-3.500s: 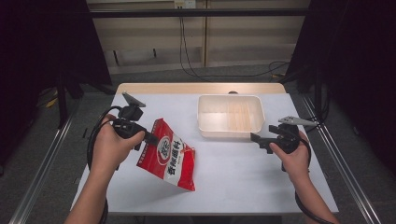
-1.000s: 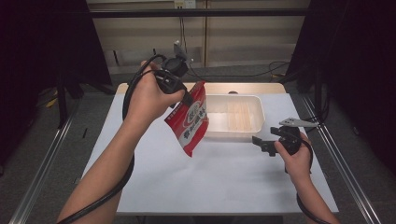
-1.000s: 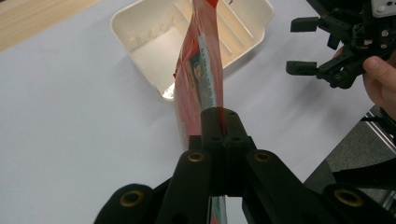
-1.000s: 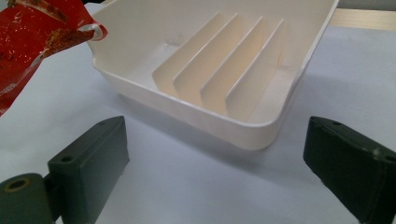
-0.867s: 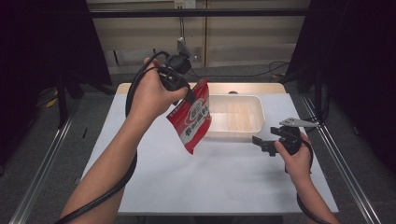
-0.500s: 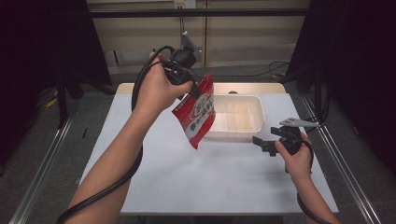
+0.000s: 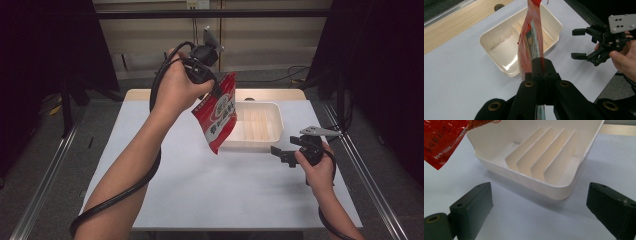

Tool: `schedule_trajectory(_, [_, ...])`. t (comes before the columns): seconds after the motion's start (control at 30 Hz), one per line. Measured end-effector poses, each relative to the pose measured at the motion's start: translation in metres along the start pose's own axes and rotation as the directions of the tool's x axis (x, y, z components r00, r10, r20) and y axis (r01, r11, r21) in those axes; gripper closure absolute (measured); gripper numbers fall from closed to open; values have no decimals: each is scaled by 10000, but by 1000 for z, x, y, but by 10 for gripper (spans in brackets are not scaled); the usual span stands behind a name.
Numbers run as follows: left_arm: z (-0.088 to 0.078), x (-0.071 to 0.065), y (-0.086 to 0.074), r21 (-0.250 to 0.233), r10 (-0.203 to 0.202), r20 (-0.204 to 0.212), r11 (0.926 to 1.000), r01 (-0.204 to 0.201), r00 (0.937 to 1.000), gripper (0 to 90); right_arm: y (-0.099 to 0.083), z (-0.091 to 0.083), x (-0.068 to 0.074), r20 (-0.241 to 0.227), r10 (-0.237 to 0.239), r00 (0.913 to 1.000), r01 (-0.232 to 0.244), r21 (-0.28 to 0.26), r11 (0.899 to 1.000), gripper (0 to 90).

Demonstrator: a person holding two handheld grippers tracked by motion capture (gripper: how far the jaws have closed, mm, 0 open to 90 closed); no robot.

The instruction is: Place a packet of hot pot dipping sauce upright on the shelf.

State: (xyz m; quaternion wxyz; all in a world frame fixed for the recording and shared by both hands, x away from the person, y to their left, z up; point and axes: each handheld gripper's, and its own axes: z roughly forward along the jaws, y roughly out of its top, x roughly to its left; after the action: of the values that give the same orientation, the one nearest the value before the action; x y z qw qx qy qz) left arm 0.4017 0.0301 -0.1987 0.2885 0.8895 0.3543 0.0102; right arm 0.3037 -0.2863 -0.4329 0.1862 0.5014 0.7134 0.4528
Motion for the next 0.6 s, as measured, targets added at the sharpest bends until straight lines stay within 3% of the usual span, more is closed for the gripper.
schedule_trajectory(0.17, [4, 0, 6, -222, -3, -17, 9998, 2, 10000, 900, 0, -1, 0, -4, 48, 10000, -48, -12, 10000, 66])
schedule_trajectory(0.6, [15, 4, 21, -81, -42, -23, 10000, 42, 10000, 900, 0, -1, 0, -16, 98, 10000, -98, 20, 9999, 66])
